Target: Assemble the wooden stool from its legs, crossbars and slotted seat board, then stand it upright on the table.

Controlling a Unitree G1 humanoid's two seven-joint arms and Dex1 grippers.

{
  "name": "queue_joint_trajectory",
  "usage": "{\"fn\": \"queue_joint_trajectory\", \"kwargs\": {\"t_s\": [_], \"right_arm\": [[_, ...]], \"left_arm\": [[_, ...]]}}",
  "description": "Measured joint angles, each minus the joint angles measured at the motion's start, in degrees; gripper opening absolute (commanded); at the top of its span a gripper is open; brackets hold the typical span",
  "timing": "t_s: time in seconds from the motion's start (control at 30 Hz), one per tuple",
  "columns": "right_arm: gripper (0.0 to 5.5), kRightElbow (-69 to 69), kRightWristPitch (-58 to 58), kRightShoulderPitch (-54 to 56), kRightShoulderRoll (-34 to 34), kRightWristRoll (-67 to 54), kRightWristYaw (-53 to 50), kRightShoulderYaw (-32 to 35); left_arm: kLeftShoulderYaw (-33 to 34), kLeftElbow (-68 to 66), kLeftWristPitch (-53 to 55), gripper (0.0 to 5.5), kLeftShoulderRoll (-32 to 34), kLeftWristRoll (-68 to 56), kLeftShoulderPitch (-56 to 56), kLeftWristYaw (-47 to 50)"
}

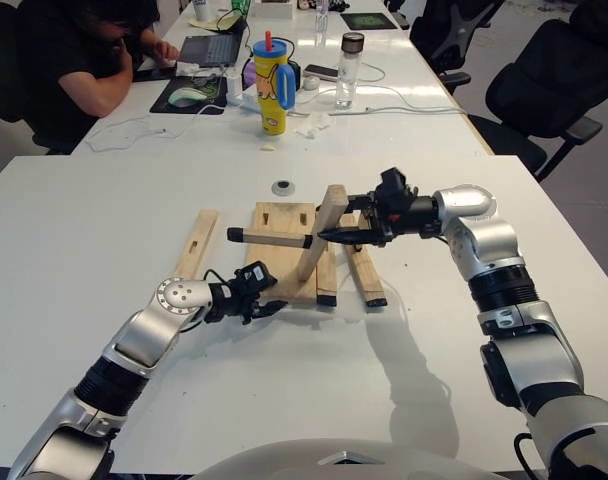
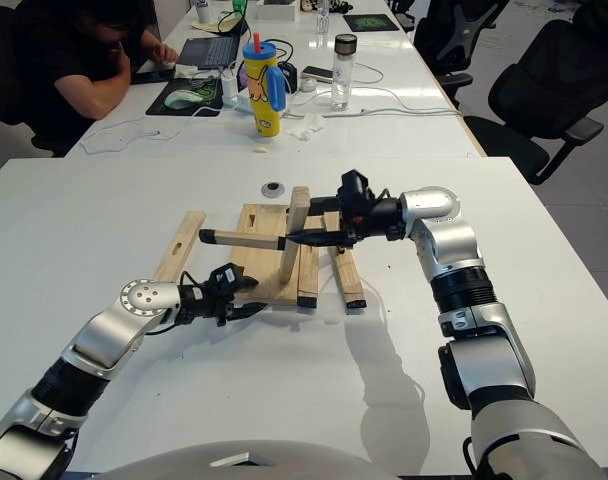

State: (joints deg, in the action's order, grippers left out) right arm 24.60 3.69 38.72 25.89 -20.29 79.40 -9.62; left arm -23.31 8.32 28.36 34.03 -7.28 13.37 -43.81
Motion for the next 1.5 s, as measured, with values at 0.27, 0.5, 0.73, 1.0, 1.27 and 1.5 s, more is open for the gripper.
{"fn": "queue_joint_trajectory", "kwargs": {"t_s": [0.27,0.5,0.73,1.0,1.27,1.5], "right_arm": [[3.34,-16.14,1.39,-9.07,10.05,11.61,-7.98,-0.34],[3.34,-41.51,25.51,-26.73,11.32,8.48,-20.71,4.63],[3.34,-54.12,52.59,-35.27,-15.06,8.76,-52.18,4.08],[3.34,-44.84,58.41,-29.12,-25.66,15.01,-69.95,2.25],[3.34,-42.02,59.57,-27.77,-27.07,14.36,-70.74,2.44],[3.34,-40.40,61.11,-25.57,-25.53,14.88,-70.71,0.38]], "left_arm": [[-1.18,-0.63,0.02,2.71,-0.91,4.50,0.44,4.59],[0.11,0.51,0.32,2.71,-0.66,4.68,-0.76,5.02],[0.82,2.41,1.92,2.71,-0.43,4.60,-2.64,5.74],[0.21,2.85,3.08,2.71,-1.77,5.08,-2.73,7.41],[-0.33,3.50,5.95,2.71,-5.17,6.43,-2.75,12.09],[-1.86,4.38,11.11,2.71,-9.68,9.49,-1.75,16.54]]}}
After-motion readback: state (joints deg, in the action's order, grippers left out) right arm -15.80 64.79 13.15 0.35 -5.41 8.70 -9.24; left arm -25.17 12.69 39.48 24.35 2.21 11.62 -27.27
